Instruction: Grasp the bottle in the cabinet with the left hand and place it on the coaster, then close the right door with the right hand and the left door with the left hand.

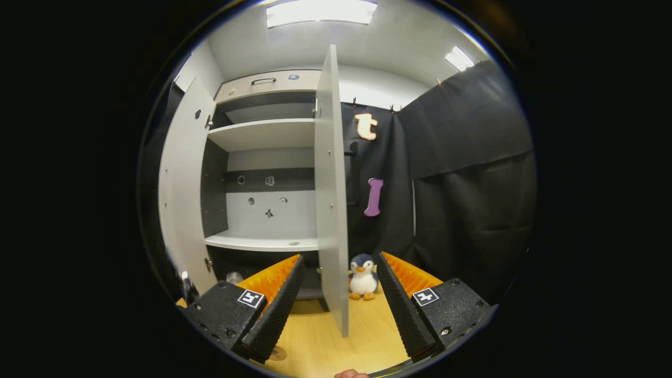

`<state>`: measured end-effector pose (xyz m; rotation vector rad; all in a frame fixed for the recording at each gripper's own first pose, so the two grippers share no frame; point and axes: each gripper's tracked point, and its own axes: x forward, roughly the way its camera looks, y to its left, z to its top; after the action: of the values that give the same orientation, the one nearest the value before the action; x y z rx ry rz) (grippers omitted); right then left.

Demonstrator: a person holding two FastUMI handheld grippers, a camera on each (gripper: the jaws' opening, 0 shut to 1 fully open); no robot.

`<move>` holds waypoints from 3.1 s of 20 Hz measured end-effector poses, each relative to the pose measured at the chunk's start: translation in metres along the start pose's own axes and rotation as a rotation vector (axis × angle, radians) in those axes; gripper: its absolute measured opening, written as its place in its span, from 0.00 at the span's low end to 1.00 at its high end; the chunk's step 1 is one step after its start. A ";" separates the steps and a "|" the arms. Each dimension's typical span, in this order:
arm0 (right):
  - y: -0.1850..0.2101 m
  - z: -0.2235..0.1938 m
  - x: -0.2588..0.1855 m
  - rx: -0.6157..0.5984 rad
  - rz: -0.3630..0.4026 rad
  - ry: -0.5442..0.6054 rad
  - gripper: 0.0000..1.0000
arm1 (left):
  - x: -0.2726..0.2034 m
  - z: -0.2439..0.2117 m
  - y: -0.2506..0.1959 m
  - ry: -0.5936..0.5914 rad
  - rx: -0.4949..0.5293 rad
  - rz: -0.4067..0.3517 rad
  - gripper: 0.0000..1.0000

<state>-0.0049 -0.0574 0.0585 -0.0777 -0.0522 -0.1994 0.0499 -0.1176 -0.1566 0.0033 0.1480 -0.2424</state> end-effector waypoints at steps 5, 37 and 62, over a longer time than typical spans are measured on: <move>0.009 -0.002 0.004 -0.012 0.030 0.041 0.84 | -0.012 -0.044 -0.004 0.013 0.024 0.006 0.78; 0.049 -0.045 0.010 -0.053 0.126 0.175 0.85 | -0.040 -0.042 0.004 0.002 -0.072 0.048 0.94; -0.017 0.093 0.046 0.080 0.183 -0.158 0.84 | -0.073 0.139 0.059 -0.107 -0.069 0.092 0.94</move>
<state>0.0322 -0.0756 0.1551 -0.0176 -0.2093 -0.0078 0.0140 -0.0457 -0.0096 -0.0711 0.0499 -0.1455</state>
